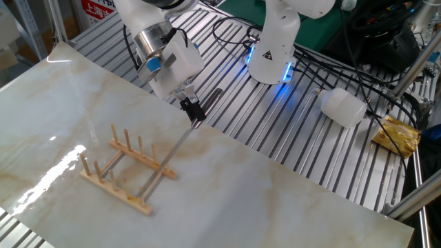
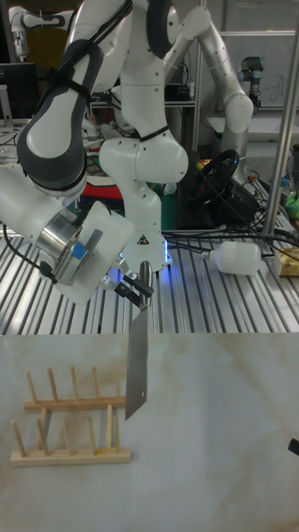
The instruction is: Put the knife on the knife rack
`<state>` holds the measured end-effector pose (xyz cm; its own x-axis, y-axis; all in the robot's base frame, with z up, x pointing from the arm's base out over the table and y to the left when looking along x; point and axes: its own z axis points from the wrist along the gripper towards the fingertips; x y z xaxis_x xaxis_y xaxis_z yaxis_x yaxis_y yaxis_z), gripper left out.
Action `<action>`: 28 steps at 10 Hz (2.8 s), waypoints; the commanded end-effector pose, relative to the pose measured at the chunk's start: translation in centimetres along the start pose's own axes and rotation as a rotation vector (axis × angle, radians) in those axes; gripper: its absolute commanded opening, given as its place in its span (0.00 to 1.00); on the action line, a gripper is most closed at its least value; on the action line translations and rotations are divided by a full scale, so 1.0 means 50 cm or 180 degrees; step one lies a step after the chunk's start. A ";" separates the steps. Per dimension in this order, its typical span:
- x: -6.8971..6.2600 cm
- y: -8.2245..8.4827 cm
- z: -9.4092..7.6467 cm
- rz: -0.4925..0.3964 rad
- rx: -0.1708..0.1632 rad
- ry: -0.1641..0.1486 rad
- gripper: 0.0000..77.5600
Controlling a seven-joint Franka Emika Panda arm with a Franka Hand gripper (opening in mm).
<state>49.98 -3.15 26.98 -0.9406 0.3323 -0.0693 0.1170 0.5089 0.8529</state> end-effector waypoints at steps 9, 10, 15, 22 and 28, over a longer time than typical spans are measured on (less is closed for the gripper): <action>-0.019 -0.048 -0.066 0.0021 -0.0178 0.0016 0.02; -0.015 -0.046 -0.075 0.0040 -0.0182 0.0016 0.02; 0.011 -0.051 -0.070 0.0110 -0.0226 -0.0001 0.02; 0.005 -0.073 -0.076 0.0001 -0.0280 0.0033 0.02; 0.000 -0.092 -0.054 -0.0012 -0.0305 0.0039 0.02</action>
<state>48.29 -7.61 24.76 -0.9448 0.3218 -0.0621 0.0880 0.4317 0.8977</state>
